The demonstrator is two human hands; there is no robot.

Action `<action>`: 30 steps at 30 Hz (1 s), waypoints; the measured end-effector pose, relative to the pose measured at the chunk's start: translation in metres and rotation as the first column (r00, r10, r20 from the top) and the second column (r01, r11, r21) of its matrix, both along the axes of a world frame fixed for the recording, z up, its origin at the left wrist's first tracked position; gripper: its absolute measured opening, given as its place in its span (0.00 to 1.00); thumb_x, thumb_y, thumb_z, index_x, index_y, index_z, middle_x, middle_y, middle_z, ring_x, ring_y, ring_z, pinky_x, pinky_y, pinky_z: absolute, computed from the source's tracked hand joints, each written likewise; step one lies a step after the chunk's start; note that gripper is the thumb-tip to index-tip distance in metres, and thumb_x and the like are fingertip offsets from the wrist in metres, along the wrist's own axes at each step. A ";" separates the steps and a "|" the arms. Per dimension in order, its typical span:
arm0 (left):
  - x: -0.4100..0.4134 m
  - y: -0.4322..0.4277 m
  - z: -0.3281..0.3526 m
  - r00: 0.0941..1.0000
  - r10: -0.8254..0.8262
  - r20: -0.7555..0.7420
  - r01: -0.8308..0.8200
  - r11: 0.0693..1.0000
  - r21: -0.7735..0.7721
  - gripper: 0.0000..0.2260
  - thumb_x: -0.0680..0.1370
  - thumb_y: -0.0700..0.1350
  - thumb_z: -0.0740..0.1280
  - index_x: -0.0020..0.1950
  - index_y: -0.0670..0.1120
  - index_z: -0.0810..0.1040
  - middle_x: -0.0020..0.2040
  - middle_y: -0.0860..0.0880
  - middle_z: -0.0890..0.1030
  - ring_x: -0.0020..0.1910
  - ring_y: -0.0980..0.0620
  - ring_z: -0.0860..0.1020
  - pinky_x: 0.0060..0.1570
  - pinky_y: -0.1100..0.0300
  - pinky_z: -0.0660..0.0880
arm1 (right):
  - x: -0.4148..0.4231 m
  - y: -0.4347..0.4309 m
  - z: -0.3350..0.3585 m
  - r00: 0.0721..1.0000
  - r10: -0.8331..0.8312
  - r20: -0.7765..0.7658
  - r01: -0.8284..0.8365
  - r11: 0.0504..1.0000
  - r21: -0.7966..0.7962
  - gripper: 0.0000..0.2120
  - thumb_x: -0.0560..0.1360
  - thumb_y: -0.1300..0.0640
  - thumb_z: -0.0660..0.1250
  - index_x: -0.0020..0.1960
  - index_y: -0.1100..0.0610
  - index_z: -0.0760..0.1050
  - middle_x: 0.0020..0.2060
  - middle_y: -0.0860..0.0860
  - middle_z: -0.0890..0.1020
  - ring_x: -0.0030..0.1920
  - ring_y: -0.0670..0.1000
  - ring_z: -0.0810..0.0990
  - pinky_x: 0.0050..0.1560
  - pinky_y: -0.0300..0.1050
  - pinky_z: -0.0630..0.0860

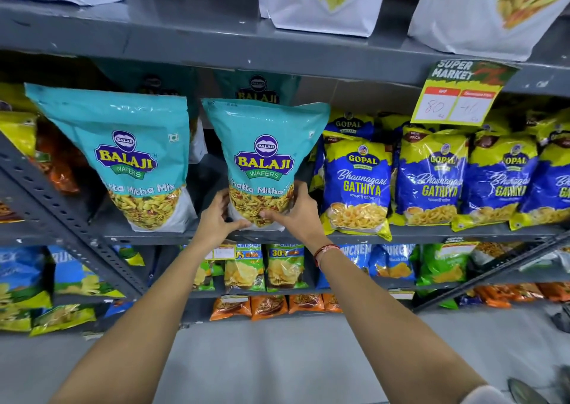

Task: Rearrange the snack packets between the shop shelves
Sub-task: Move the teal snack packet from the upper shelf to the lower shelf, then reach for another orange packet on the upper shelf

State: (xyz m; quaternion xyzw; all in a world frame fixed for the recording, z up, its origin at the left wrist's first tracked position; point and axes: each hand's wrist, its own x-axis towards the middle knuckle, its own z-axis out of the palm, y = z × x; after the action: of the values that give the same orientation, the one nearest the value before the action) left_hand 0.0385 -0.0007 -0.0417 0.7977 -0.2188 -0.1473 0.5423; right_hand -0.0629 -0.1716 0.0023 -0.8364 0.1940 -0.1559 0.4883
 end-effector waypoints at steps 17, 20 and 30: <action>-0.089 -0.014 0.136 0.940 0.248 0.233 -0.186 0.948 -0.258 0.09 0.73 0.42 0.71 0.52 0.45 0.79 0.47 0.48 0.83 0.48 0.52 0.81 0.52 0.59 0.78 | -0.065 0.018 0.096 0.874 -0.068 0.480 0.203 0.950 -0.236 0.13 0.75 0.53 0.68 0.56 0.59 0.75 0.51 0.54 0.78 0.53 0.50 0.76 0.51 0.46 0.76; -0.110 -0.033 0.208 0.917 0.234 0.324 -0.088 0.908 -0.409 0.06 0.73 0.43 0.71 0.47 0.53 0.79 0.43 0.56 0.82 0.43 0.60 0.80 0.46 0.68 0.75 | -0.086 0.007 0.152 0.734 -0.027 0.679 0.292 0.914 -0.280 0.07 0.75 0.59 0.68 0.50 0.62 0.77 0.46 0.55 0.79 0.48 0.51 0.77 0.48 0.43 0.75; -0.119 -0.137 0.347 0.765 0.106 0.635 0.182 0.910 -0.371 0.18 0.70 0.46 0.73 0.59 0.46 0.76 0.53 0.51 0.78 0.51 0.59 0.76 0.48 0.59 0.78 | -0.111 -0.090 0.294 0.443 -0.121 0.888 0.569 0.804 -0.174 0.14 0.74 0.55 0.69 0.55 0.62 0.74 0.50 0.54 0.77 0.52 0.56 0.77 0.48 0.57 0.77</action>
State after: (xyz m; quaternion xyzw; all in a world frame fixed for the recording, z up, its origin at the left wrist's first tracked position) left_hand -0.0805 -0.1375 0.3055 0.6619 -0.4335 0.1726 0.5866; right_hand -0.1738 -0.2621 0.2966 -0.6802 0.0630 -0.6800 0.2663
